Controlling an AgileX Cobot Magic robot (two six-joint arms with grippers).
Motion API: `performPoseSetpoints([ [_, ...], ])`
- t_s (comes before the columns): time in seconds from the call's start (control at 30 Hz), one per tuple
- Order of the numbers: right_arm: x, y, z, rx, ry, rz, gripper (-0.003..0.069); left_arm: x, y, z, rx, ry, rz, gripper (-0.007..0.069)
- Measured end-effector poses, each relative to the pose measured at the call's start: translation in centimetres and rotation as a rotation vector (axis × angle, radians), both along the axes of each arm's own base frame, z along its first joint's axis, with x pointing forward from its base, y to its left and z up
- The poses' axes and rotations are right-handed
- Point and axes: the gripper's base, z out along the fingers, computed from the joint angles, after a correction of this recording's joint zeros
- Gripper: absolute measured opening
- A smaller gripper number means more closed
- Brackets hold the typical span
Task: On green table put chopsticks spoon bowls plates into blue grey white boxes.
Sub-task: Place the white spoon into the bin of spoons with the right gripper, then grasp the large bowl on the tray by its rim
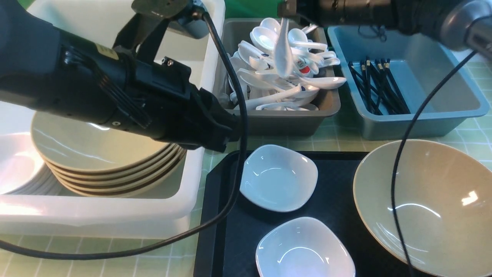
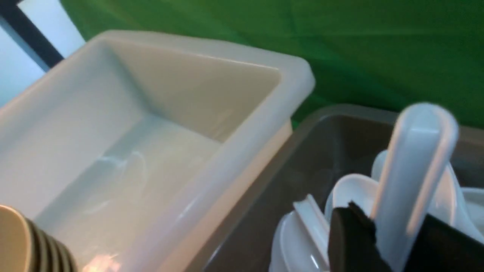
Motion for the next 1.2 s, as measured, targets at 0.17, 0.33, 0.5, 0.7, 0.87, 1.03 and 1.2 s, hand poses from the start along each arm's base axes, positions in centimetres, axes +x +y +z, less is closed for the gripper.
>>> performPoseSetpoints([
  [0.17,0.0,0.0,0.1,-0.008,-0.010,0.010,0.0428,0.0,0.0,0.0,0.001,-0.001,-0.001,0.0001],
  [0.33,-2.6,-0.9,4.4,-0.103,-0.102,0.208,0.0542,-0.2,0.0,-0.1,0.010,0.019,-0.016,0.0001],
  [0.5,-7.5,-3.2,10.8,-0.211,-0.133,0.412,0.0549,-0.8,0.0,-0.4,0.033,0.072,-0.053,0.0001],
  [0.7,-16.1,-6.7,19.0,-0.573,-0.085,0.329,0.0516,-1.1,-0.4,-0.6,0.010,0.118,-0.078,0.0001],
  [0.87,-22.4,-8.6,21.2,-0.651,-0.042,0.190,0.0413,-0.5,-2.9,-2.6,0.020,0.187,-0.135,0.0001],
  [1.03,-28.4,-9.2,19.0,-0.641,0.039,0.207,0.0242,0.6,-5.7,-5.3,0.037,0.254,-0.149,0.0001],
  [1.2,-34.4,-9.9,13.6,-0.621,0.173,0.219,0.0084,2.7,-8.2,-7.3,0.039,0.355,-0.093,0.0017],
])
